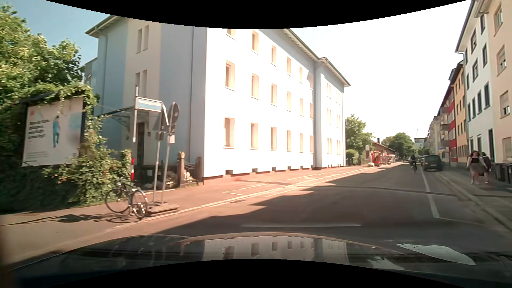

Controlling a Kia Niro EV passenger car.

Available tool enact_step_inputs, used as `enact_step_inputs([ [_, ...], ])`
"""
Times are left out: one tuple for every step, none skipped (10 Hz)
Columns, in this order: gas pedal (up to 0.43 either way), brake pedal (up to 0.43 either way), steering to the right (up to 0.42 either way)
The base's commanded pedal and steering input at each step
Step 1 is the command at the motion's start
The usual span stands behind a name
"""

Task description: Follow the waypoints while adhering to traffic rules and regulations

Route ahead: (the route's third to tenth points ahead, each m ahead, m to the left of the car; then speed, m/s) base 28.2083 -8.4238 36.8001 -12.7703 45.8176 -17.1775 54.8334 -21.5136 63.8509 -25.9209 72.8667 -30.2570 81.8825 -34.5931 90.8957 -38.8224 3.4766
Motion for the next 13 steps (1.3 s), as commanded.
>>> enact_step_inputs([
  [0.469, 0.000, 0.590],
  [0.461, 0.000, 0.544],
  [0.449, 0.000, 0.506],
  [0.441, 0.000, 0.452],
  [0.429, 0.000, 0.403],
  [0.409, 0.000, 0.351],
  [0.390, 0.000, 0.304],
  [0.378, 0.000, 0.262],
  [0.350, 0.000, 0.207],
  [0.331, 0.000, 0.169],
  [0.311, 0.000, 0.125],
  [0.268, 0.000, 0.095],
  [0.260, 0.000, 0.083],
])
